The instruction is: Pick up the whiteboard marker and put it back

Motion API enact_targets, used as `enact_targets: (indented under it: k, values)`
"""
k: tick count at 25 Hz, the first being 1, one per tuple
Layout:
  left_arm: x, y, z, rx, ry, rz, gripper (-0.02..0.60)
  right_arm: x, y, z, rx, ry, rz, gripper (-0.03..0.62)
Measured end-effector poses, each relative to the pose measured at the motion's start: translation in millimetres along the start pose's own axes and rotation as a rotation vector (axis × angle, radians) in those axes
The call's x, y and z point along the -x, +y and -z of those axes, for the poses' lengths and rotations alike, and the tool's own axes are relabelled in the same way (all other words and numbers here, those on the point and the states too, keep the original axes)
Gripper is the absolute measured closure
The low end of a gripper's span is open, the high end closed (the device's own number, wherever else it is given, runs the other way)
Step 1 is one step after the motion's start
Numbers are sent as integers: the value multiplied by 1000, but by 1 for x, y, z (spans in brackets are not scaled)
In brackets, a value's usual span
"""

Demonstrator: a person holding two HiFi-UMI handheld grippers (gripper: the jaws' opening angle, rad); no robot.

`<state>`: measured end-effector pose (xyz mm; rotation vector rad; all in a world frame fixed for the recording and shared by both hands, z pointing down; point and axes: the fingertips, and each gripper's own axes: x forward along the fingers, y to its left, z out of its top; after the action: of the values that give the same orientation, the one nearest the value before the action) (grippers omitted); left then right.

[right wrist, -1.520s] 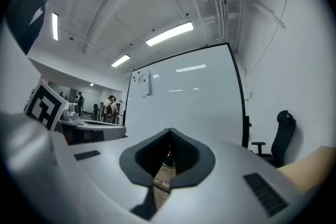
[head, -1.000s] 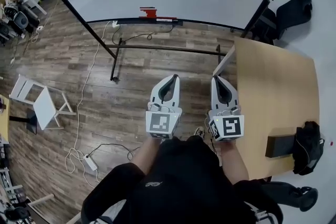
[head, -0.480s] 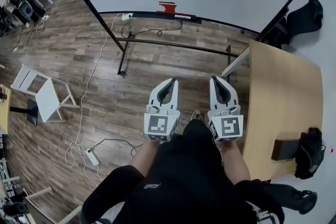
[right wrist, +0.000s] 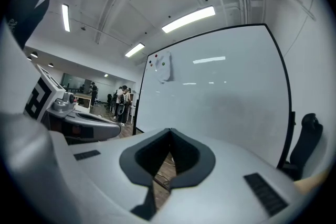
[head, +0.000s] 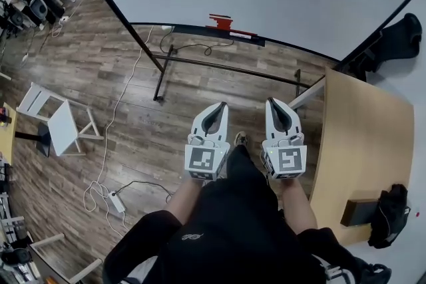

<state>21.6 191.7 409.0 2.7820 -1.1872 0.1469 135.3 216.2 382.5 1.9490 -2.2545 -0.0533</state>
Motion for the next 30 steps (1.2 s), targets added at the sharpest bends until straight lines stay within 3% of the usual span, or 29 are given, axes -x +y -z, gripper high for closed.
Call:
enact_targets:
  k: [8, 13, 17, 24, 30]
  values:
    - [-91, 23, 1, 34, 61, -40, 575, -90, -60, 13, 97, 51, -70, 592]
    - [-137, 34, 11, 64, 114, -75, 577, -135, -88, 31, 59, 104, -107, 592]
    - [-159, 44, 19, 69, 148, -116, 575, -162, -93, 47, 32, 126, -168, 592]
    - [-179, 67, 35, 77, 204, -153, 575, -197, -93, 74, 192, 230, -234, 592]
    - [-197, 96, 53, 92, 240, -165, 577, -233, -93, 96, 254, 313, -249, 592]
